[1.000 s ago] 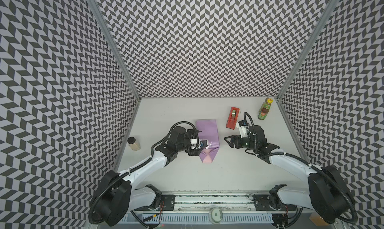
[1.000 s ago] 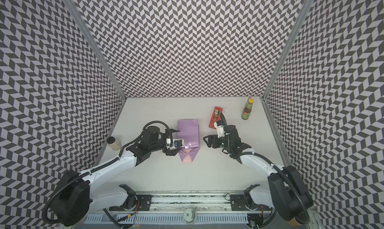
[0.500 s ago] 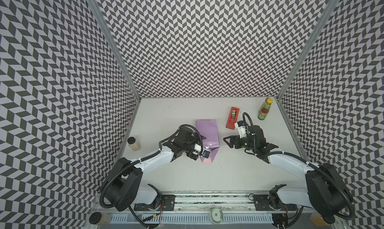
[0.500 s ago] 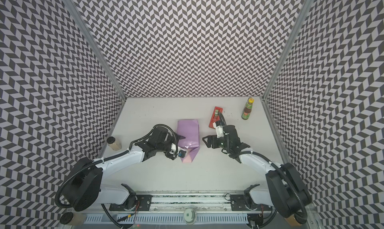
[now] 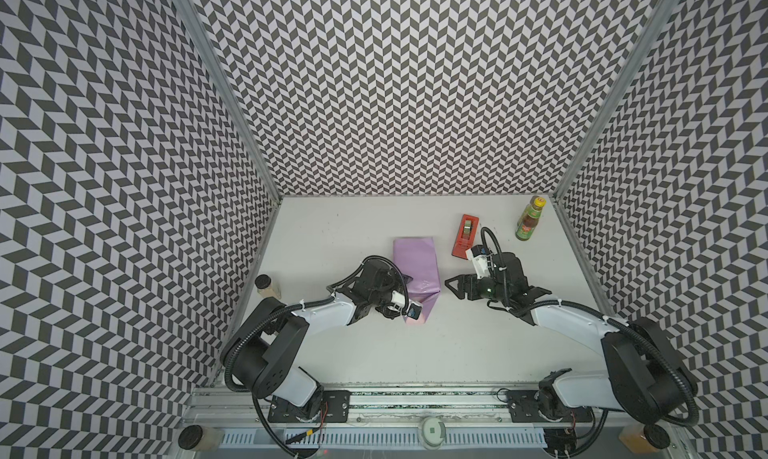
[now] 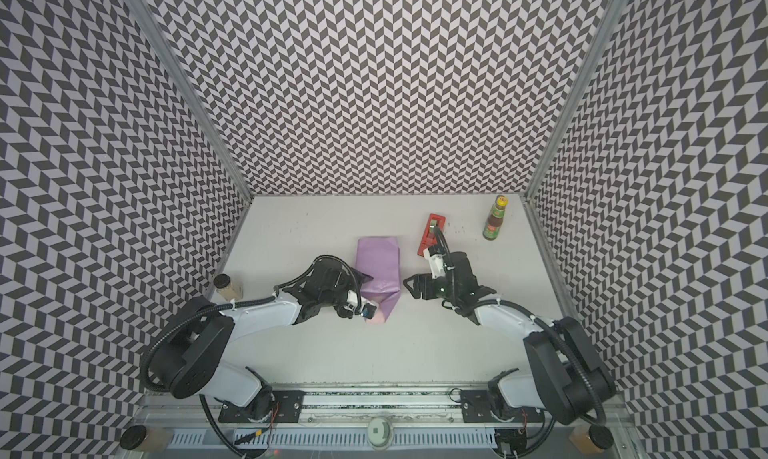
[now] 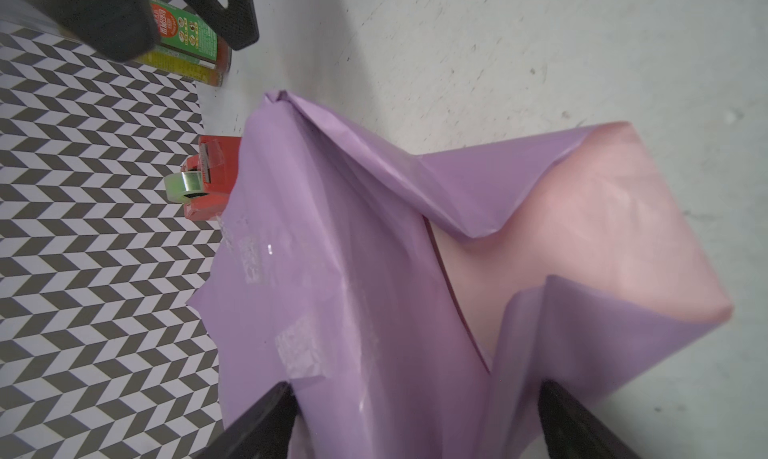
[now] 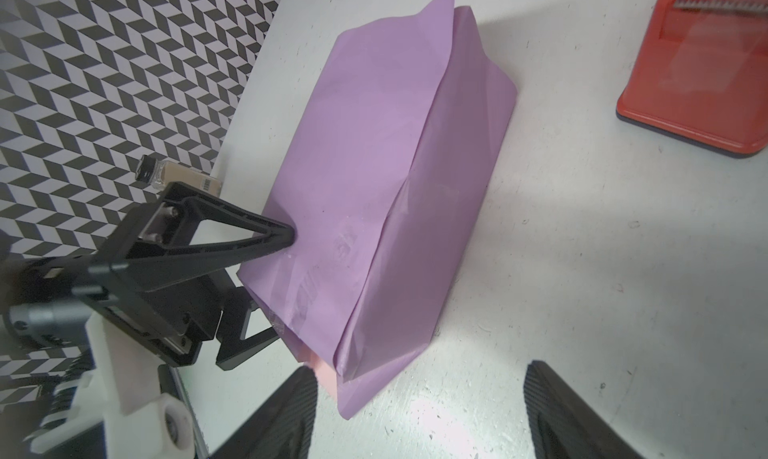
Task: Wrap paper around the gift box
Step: 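Grasp the open lilac paper flap with the left gripper while the right approaches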
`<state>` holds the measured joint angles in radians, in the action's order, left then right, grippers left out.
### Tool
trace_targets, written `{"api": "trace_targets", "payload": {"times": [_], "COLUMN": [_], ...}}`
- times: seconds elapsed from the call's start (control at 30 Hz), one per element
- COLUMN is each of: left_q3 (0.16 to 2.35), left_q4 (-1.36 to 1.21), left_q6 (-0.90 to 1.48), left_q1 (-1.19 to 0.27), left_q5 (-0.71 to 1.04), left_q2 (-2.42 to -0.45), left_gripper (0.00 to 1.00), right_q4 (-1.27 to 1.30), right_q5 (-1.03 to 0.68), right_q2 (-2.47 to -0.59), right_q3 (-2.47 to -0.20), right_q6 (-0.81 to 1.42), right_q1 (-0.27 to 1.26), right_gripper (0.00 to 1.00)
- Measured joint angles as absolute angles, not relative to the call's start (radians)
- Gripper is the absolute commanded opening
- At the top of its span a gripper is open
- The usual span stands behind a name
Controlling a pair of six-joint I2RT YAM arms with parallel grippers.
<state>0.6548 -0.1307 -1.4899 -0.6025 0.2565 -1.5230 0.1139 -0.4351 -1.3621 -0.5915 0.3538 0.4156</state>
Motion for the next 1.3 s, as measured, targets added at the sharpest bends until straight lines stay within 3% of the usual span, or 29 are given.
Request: {"api": "trace_targets", "payload": {"times": [0.23,0.4,0.9,1.1,1.3], "left_q3": [0.655,0.654,0.632,0.63,0.631], "left_q4": [-0.164,-0.204,-0.327,-0.381,-0.398], "left_q6": [-1.454,-1.437,-1.411,-1.412,-1.416], "left_q1": [-0.603,-0.603,-0.589,-0.586,-0.582], "left_q5": [0.255,0.256,0.327,0.364,0.383], "left_q2": [-1.528,-1.541,-1.589,-1.624,-1.635], "left_gripper": [0.75,0.66,0.63,0.63,0.64], "right_q4": [0.135,0.178,0.554,0.605,0.582], "right_q5": [-0.43,-0.353,-0.097,0.059,0.149], "right_q2": [-1.359,-1.289,-0.933,-0.958,-1.072], "right_q3": [-0.577,-0.53,-0.215,-0.115,-0.19], "right_q6": [0.32,0.211,-0.26,-0.359,-0.514], "right_q1": [0.425,0.541,0.9,1.096,1.166], "right_gripper": [0.76,0.72,0.52,0.47,0.43]}}
